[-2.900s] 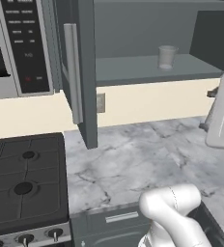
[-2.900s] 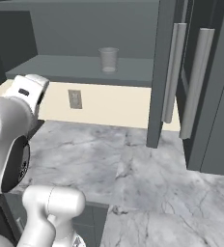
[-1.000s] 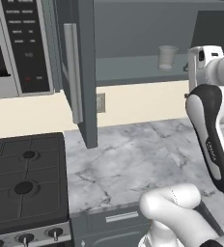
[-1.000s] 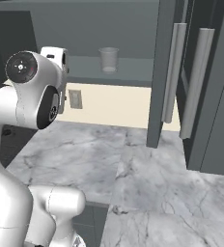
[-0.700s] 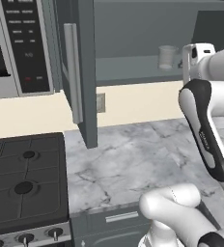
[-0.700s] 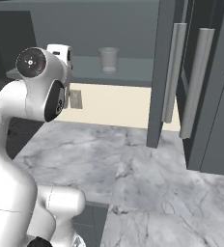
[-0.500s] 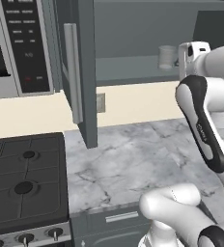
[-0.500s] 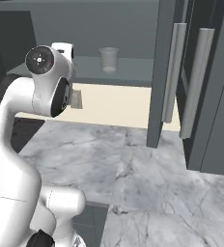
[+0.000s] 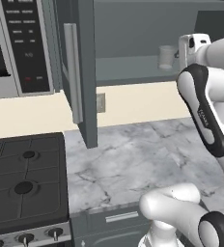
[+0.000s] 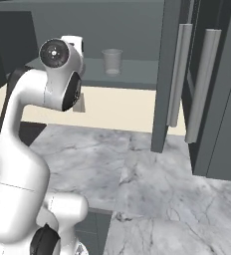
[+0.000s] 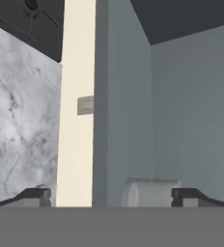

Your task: There is a bowl on the dining counter. Grab a lemon wedge from the fridge and place it in the bowl. Then get the liquor bottle and glass cup from the cabinet and place them next to the bowl.

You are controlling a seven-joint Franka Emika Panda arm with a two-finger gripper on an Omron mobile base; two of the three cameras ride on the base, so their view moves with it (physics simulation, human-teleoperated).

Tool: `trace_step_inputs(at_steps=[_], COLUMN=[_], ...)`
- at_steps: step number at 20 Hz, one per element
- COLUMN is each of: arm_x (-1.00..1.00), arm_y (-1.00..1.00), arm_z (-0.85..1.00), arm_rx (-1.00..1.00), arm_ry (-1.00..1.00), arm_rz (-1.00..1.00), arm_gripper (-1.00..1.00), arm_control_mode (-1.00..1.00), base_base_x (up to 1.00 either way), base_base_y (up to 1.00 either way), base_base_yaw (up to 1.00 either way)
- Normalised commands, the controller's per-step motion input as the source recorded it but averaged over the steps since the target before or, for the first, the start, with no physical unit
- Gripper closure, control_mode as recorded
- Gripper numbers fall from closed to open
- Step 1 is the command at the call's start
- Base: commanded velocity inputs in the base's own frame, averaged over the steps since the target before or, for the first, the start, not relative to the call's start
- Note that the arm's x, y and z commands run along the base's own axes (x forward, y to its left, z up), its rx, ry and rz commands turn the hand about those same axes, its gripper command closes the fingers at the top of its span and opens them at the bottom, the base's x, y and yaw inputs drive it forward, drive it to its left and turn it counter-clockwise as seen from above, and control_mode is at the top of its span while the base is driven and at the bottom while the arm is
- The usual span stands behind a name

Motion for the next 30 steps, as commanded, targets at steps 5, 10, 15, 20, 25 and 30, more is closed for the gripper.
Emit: trace_step_inputs(at_steps=[5,10,15,20,25,30], arm_x=[0.02,0.22,0.30,0.11,0.00,0.05], arm_y=[-0.35,-0.28,-0.13,0.00,0.00,0.00], arm_z=[0.14,0.13,0.18,0.12,0.00,0.00], arm_rx=[-0.03,-0.04,-0.02,-0.04,-0.06,-0.06], arm_ry=[0.00,0.00,0.00,-0.03,-0.01,0.00], arm_rz=[0.00,0.00,0.00,0.00,0.02,0.02], arm_gripper=[-1.00,-1.00,-1.00,-1.00,-1.00,-1.00], arm_control_mode=[-1.00,-1.00,-1.00,-1.00,-1.00,-1.00], base_base_x=[0.00,0.00,0.00,0.00,0.00,0.00], base_base_y=[0.00,0.00,0.00,0.00,0.00,0.00], base_base_yaw=[0.00,0.00,0.00,0.00,0.00,0.00])
